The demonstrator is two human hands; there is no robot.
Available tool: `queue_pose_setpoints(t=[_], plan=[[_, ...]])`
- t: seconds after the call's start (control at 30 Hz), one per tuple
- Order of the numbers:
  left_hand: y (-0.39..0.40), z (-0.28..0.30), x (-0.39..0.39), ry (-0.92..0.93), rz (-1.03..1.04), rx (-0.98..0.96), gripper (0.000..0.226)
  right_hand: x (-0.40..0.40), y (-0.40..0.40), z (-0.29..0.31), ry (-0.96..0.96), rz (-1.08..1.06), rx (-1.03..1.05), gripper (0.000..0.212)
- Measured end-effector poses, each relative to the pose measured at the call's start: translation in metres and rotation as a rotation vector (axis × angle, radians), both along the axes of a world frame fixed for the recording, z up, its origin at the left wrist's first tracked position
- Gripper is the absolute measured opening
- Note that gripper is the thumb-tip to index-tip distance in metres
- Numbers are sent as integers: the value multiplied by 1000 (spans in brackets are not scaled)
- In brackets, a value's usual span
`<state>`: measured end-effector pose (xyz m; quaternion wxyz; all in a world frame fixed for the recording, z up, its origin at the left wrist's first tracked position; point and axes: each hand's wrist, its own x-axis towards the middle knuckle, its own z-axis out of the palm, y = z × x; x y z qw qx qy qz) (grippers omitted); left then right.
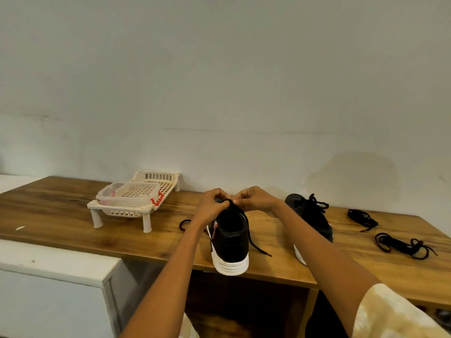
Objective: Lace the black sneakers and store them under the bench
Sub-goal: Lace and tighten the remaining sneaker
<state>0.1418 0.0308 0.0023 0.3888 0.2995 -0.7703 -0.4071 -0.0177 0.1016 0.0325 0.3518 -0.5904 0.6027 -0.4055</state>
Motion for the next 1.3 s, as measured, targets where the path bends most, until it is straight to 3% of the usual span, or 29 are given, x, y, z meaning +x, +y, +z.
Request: queue_pose_setpoints(t=[0.07, 0.17, 0.4, 0.53, 0.63, 0.8, 0.97, 1.17, 1.3], plan=[[-2, 1, 1, -10, -30, 61, 14, 4, 0, -1, -2, -27, -11, 6], [-4, 10, 3, -107, -96, 129, 18, 10, -3, -2, -114, -234, -75, 10], [0, 14, 1, -171, -105, 126, 16, 13, 9, -21, -152, -438, -182, 22], [3, 9, -1, -103, -54, 152, 16, 12, 23, -27, -135, -300, 42, 30], [6, 7, -4, -51, 3, 155, 17, 14, 30, -29, -168, -226, 0, 20], [9, 3, -12, 14, 68, 57, 19, 20, 20, -34, -259, -316, -60, 26], [4, -4, -20, 20, 122, 5, 19, 21, 13, -41, -387, -382, -102, 9], [3, -7, -36, 40, 214, -34, 19, 12, 10, -43, -394, -368, -54, 30], [0, -8, -43, 59, 218, -18, 19, 7, 3, -40, -402, -378, -63, 26]])
